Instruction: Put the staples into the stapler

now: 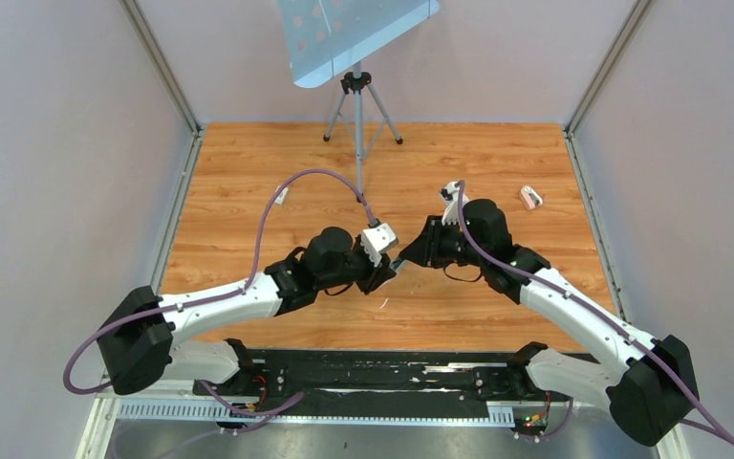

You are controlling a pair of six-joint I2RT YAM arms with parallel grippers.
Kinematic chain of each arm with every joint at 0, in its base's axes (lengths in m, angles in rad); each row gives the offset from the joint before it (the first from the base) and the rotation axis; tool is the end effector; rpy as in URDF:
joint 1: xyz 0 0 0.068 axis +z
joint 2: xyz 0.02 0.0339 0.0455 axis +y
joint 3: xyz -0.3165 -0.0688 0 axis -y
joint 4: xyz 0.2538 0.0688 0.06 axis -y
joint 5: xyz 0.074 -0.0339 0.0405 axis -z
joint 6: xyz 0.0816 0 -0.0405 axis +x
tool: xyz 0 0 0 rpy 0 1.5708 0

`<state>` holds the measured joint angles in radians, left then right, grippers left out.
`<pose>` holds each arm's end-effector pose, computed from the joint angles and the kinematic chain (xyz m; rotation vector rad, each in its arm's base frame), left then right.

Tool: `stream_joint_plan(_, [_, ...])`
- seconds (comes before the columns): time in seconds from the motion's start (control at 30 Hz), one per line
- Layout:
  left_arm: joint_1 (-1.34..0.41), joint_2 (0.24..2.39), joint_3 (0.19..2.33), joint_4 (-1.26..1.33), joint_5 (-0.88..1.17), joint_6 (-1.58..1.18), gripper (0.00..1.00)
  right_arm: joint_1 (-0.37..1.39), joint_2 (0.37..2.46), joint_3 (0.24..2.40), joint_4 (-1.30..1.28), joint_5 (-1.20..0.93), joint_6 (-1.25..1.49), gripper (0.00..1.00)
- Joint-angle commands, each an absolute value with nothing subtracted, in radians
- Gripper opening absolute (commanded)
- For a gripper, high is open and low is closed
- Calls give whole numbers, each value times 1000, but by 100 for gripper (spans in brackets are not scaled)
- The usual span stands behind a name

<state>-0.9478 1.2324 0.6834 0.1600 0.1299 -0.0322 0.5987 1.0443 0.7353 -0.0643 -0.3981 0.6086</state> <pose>0.1700 -0.2547 0.2720 0.9791 1.7863 -0.7593 0.1969 0.1726 0.3127 -0.2767 2.0867 1.1540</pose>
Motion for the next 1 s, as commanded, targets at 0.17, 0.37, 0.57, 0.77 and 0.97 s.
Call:
stream_joint_plan(0.17, [-957, 1345, 742, 208, 44, -115, 4, 577, 961, 722, -127, -302, 599, 42])
stream_joint_plan(0.37, [-956, 1464, 809, 188, -241, -250, 0, 566, 870, 724, -240, -165, 594, 96])
stream_joint_plan(0.57, [-954, 1640, 970, 150, -445, -329, 0, 564, 765, 725, -374, -31, 588, 100])
stream_joint_plan(0.77, [-916, 1839, 1174, 117, -505, -426, 0, 564, 669, 717, -449, 57, 553, 100])
stream_joint_plan(0.97, [-896, 1984, 1287, 146, -545, -452, 0, 564, 608, 736, -516, 120, 505, 100])
